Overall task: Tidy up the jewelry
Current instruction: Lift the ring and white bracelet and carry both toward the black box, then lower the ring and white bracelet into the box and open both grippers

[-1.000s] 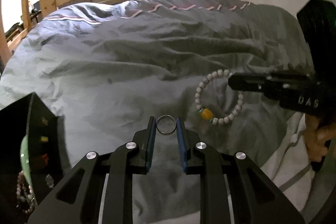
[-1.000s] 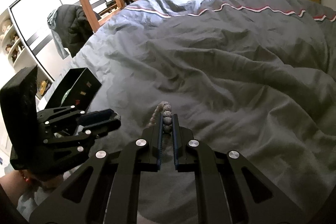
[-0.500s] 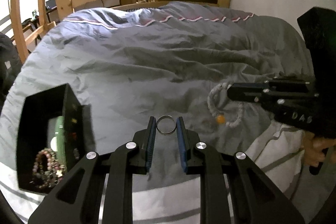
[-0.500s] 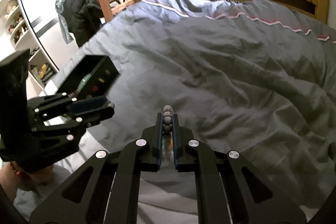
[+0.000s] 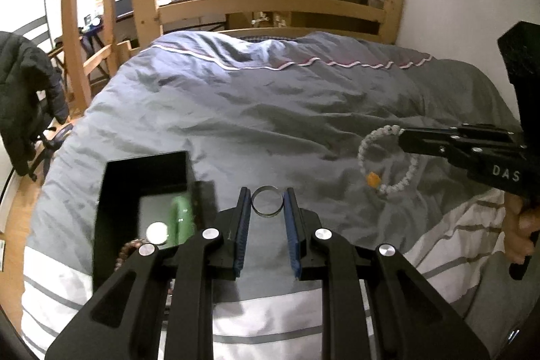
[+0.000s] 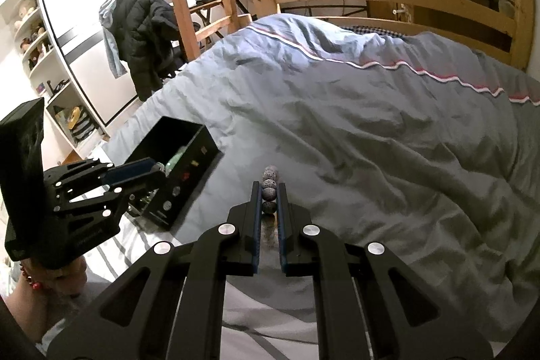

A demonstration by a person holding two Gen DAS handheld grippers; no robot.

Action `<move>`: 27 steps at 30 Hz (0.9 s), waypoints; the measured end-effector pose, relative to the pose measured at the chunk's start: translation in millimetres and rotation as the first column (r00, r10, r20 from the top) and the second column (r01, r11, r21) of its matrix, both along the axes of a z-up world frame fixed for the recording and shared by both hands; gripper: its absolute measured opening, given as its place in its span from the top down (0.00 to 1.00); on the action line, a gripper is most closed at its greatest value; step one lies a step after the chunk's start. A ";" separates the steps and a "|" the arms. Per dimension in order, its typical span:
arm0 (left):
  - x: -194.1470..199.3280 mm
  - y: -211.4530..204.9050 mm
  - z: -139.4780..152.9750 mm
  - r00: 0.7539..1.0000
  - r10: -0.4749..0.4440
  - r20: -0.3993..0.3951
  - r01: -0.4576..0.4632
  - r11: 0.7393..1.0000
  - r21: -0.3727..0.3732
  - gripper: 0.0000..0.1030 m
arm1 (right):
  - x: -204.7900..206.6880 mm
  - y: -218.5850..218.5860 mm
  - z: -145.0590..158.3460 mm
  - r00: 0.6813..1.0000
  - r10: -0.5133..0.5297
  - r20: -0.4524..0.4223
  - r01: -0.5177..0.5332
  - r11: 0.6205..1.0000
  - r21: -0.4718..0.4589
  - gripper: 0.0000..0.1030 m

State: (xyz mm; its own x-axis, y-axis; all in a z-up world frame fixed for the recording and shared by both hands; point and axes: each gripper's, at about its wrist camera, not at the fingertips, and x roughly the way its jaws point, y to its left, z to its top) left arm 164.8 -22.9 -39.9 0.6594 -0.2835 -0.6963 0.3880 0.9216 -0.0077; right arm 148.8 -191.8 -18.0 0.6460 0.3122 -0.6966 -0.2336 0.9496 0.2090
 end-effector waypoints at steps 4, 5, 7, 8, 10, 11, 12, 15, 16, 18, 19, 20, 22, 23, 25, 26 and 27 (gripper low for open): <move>3.0 12.9 0.3 0.999 0.037 -0.017 -0.037 0.999 0.000 0.81 | 3.8 16.8 2.6 1.000 0.029 0.005 -0.029 1.000 0.002 0.91; 3.3 17.1 1.1 0.999 0.047 -0.017 -0.047 0.999 0.004 0.81 | 5.1 21.5 3.1 0.999 0.034 0.007 -0.034 0.999 0.006 0.91; 4.0 25.9 2.9 0.998 0.067 -0.014 -0.067 0.998 0.013 0.81 | 8.0 30.0 3.2 0.999 0.045 0.009 -0.045 0.999 0.013 0.91; 4.8 31.7 3.8 0.997 0.081 -0.012 -0.081 0.997 0.015 0.81 | 9.7 34.7 3.1 0.999 0.051 0.009 -0.051 0.999 0.015 0.91; 7.1 45.0 5.7 0.994 0.108 -0.013 -0.107 0.994 0.012 0.81 | 13.9 46.0 2.8 0.998 0.067 0.010 -0.067 0.998 0.019 0.91; 8.1 51.4 6.4 0.993 0.117 -0.018 -0.117 0.993 0.007 0.81 | 15.1 50.9 3.2 0.997 0.072 0.011 -0.072 0.997 0.020 0.91; 10.1 58.0 6.4 0.992 0.124 -0.027 -0.124 0.992 -0.002 0.81 | 17.1 55.6 3.4 0.997 0.078 0.012 -0.078 0.997 0.022 0.91; 12.3 76.1 6.7 0.988 0.145 -0.048 -0.146 0.989 -0.017 0.81 | 23.4 71.3 3.5 0.995 0.098 0.014 -0.098 0.995 0.029 0.91; 12.2 78.9 6.6 0.988 0.148 -0.050 -0.149 0.989 -0.016 0.81 | 25.6 77.8 3.6 0.994 0.107 0.015 -0.107 0.994 0.028 0.91; 12.3 84.6 6.6 0.987 0.154 -0.051 -0.155 0.988 -0.016 0.81 | 29.7 87.8 2.9 0.993 0.119 0.014 -0.120 0.992 0.029 0.91; 12.9 88.5 6.3 0.986 0.162 -0.049 -0.163 0.987 -0.011 0.81 | 32.8 94.0 2.4 0.992 0.127 0.014 -0.127 0.991 0.030 0.91; 13.6 89.8 6.1 0.985 0.166 -0.050 -0.167 0.986 -0.012 0.81 | 35.3 99.0 1.8 0.991 0.132 0.014 -0.133 0.991 0.031 0.91; 17.0 97.0 4.7 0.982 0.174 -0.071 -0.176 0.984 -0.035 0.81 | 39.7 107.6 0.3 0.990 0.141 0.013 -0.141 0.989 0.036 0.91; 18.2 99.8 3.9 0.982 0.175 -0.077 -0.178 0.983 -0.038 0.81 | 42.4 112.2 -0.6 0.989 0.145 0.011 -0.146 0.989 0.040 0.91; 21.0 102.7 1.1 0.980 0.179 -0.087 -0.183 0.983 -0.036 0.81 | 46.9 121.9 -2.6 0.988 0.156 0.010 -0.156 0.987 0.047 0.91; 22.0 103.3 -0.1 0.980 0.179 -0.091 -0.183 0.983 -0.033 0.81 | 48.3 125.8 -3.1 0.987 0.161 0.010 -0.161 0.986 0.049 0.91; 22.4 103.9 -0.7 0.979 0.180 -0.094 -0.184 0.982 -0.031 0.81 | 49.7 129.7 -3.7 0.986 0.167 0.010 -0.167 0.985 0.052 0.91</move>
State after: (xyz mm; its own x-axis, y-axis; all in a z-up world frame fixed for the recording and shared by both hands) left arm 187.2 81.0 -40.6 0.6376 -0.1925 -0.7459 0.2098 0.9751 -0.0724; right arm 198.6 -62.1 -21.7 0.5854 0.4521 -0.6730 -0.3894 0.8849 0.2557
